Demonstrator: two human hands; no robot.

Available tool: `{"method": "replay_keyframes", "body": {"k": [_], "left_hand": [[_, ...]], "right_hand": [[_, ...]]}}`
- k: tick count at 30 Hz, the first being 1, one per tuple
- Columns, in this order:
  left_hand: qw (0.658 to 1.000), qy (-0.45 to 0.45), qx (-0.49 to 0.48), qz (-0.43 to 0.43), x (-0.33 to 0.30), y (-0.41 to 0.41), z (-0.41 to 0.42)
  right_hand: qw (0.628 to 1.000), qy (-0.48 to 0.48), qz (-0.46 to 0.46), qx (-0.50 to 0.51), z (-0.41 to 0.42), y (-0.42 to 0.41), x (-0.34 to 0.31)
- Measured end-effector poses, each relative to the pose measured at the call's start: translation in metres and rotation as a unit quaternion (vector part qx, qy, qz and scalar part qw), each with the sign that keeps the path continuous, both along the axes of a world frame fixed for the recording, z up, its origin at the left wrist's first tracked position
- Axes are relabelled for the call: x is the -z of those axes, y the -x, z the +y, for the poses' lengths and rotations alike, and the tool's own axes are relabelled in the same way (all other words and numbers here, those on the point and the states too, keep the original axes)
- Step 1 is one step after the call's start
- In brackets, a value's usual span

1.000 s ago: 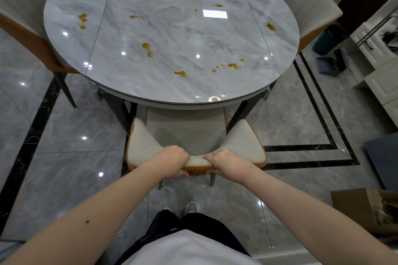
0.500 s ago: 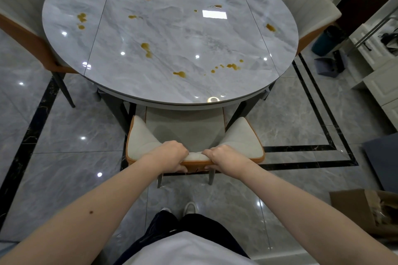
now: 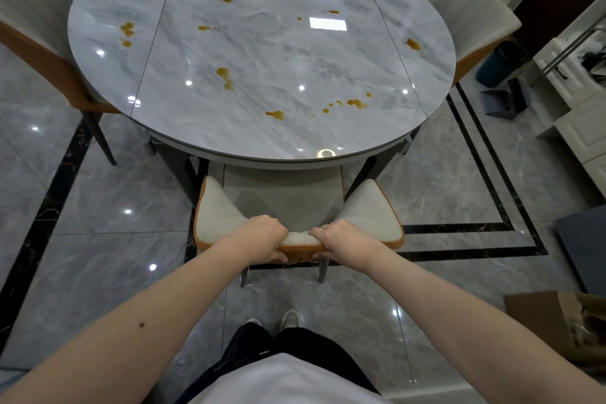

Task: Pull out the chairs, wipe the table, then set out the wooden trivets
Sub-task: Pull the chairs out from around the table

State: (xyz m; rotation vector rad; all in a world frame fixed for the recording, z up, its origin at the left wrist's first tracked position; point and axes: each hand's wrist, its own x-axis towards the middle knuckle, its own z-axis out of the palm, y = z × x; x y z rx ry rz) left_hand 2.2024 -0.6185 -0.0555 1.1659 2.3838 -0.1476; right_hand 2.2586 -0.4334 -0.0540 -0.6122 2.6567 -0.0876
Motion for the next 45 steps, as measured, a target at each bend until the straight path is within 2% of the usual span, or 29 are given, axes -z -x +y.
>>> {"method": "replay_keyframes", "body": {"k": [22,26,31,45], "left_hand": [[1.0,-0.002,-0.018,-0.011,0.0,-0.008,0.005],[0.998,-0.018,-0.049,-0.038,0.001,-0.003,-0.008],[0.995,0.004,-0.092,-0.046,0.002,-0.002,-0.02],[0.994,0.007,-0.099,-0.034,0.006,-0.005,-0.018]], "right_hand": [[1.0,0.015,-0.008,-0.005,0.009,-0.004,-0.001],[0.999,0.042,-0.019,0.017,0.023,-0.008,-0.001],[0.999,0.019,-0.007,0.045,0.047,-0.015,0.0],[0.999,-0.003,-0.015,0.039,0.047,-0.011,0.005]]}}
